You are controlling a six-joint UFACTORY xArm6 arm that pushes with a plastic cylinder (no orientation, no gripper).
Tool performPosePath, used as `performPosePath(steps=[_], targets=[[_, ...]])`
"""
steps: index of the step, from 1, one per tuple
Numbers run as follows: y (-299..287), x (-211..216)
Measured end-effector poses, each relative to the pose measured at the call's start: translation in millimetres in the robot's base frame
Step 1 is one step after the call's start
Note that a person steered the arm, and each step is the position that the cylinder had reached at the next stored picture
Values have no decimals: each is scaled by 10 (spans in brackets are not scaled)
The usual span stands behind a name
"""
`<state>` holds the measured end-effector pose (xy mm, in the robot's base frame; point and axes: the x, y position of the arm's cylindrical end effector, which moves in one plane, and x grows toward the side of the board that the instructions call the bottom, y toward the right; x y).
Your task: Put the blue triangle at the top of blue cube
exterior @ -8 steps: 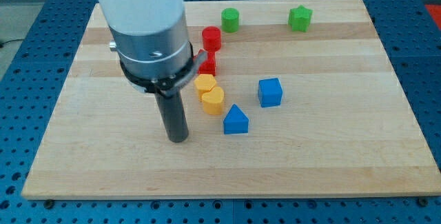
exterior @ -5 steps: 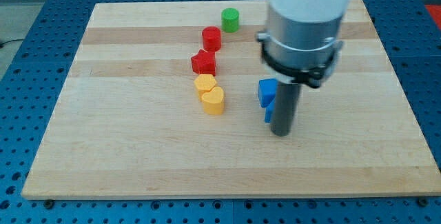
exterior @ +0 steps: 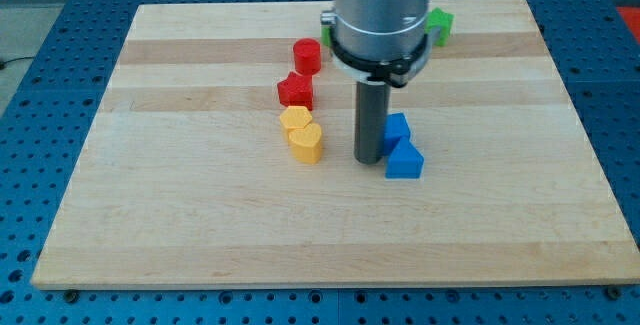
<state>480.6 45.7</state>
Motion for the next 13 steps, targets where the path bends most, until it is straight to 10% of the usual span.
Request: performPosePath(steps=[7,13], targets=[[840,566],[999,-710]])
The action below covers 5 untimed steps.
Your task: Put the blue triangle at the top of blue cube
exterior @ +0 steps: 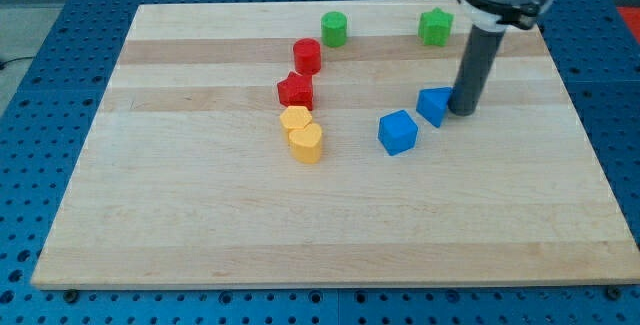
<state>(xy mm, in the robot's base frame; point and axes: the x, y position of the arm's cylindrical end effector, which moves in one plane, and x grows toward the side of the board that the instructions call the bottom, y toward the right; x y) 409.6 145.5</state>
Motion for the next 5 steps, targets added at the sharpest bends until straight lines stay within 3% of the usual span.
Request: performPosePath(steps=[2,5], targets=[[-386,-2],[-88,-20]])
